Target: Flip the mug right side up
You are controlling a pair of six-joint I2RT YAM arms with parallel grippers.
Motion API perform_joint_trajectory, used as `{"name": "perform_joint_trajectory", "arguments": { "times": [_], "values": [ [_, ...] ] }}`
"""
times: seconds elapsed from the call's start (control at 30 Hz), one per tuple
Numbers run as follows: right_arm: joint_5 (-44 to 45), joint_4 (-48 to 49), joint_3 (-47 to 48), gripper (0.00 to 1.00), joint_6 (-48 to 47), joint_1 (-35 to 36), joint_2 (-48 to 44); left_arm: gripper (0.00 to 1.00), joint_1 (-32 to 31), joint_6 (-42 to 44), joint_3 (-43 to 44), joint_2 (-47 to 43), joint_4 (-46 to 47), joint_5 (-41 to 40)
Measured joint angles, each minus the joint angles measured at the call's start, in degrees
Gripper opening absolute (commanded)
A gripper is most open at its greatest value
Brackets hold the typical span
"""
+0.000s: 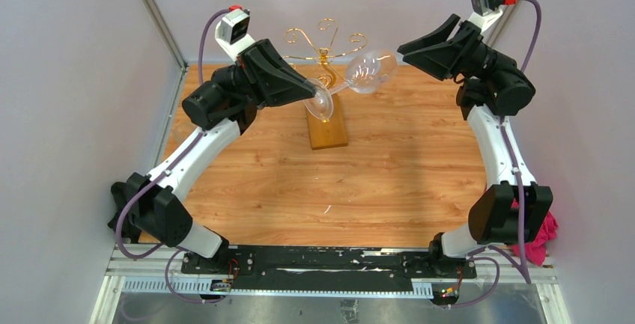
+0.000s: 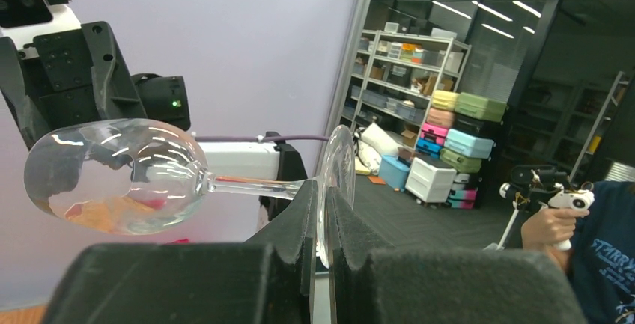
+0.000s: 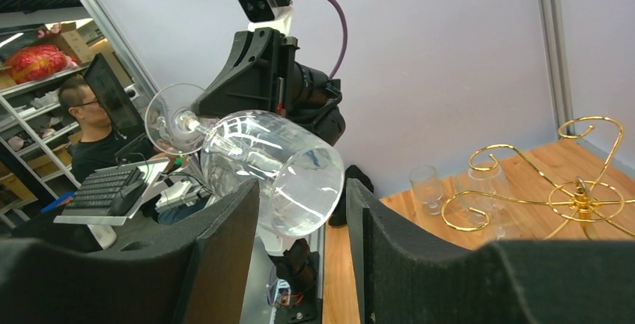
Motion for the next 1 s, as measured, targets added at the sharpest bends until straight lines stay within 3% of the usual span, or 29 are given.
{"name": "perform_joint_trajectory", "arguments": {
  "times": [0.37,0.6,1.0],
  "values": [
    [0.17,1.22,-2.21,0.51,2.69,5.88,-2.6,0.0,0.0,-0.04,2.27,1.29,0.0,-0.35],
    [1.07,1.44,-3.3,0.41,2.67,8.96,-2.86,0.0,0.0,-0.44,2.64,1.27,0.37,-0.83],
    [4.24,1.36,-2.86,0.39,0.11,15.93,-4.09,0.0,0.2,-3.17,3.13,-1.4,1.44,-2.49]
  ]
}}
